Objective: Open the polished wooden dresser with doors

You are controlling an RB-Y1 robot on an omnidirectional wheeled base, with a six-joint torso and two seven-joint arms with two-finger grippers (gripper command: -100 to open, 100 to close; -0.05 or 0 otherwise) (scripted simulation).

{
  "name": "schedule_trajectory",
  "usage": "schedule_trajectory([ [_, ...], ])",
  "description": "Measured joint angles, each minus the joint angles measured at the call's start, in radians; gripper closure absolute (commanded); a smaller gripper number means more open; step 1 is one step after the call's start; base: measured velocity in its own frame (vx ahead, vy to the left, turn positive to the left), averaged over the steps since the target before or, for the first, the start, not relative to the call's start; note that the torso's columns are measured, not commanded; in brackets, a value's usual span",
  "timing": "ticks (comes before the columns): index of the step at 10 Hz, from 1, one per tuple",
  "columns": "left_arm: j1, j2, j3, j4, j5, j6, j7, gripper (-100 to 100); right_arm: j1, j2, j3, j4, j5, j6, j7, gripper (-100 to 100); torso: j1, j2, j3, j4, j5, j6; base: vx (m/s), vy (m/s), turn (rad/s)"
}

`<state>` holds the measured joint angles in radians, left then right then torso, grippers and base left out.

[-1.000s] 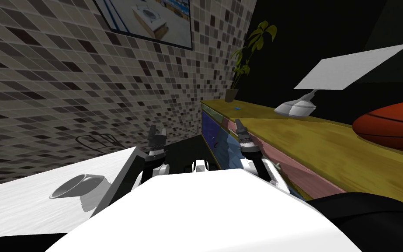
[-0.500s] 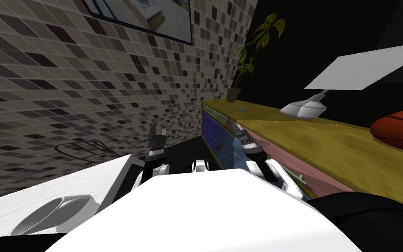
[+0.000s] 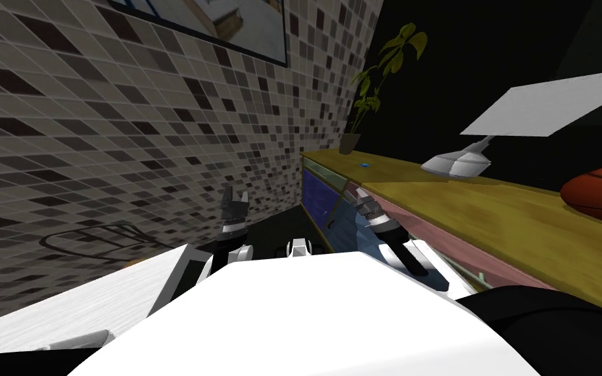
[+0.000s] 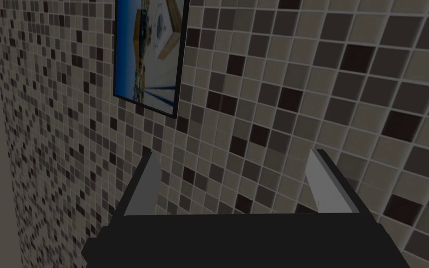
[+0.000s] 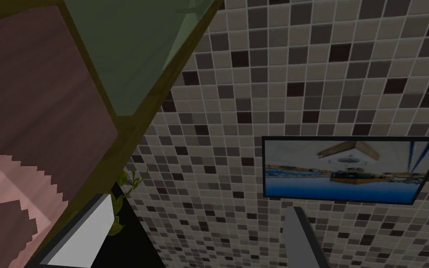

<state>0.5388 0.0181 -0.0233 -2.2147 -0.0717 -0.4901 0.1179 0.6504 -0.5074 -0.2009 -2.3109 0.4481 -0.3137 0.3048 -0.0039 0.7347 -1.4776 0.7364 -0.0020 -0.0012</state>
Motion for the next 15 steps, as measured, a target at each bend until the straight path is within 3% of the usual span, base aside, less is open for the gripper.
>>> schedule_trajectory([
  [5, 0.000, 0.000, 0.000, 0.000, 0.000, 0.000, 0.000, 0, 0.049, -0.129, -0.051, 0.016, 0.104, 0.028, 0.077, -100, 0.002, 0.000, -0.001, 0.000, 0.001, 0.000, 0.094, 0.094, -0.073],
  [15, 0.000, 0.000, 0.000, 0.000, 0.000, 0.000, 0.000, 0, 0.144, -0.403, -0.160, 0.092, 0.314, 0.072, 0.236, -100, 0.003, 0.004, 0.002, 0.002, 0.002, 0.001, 0.092, 0.105, -0.086],
])
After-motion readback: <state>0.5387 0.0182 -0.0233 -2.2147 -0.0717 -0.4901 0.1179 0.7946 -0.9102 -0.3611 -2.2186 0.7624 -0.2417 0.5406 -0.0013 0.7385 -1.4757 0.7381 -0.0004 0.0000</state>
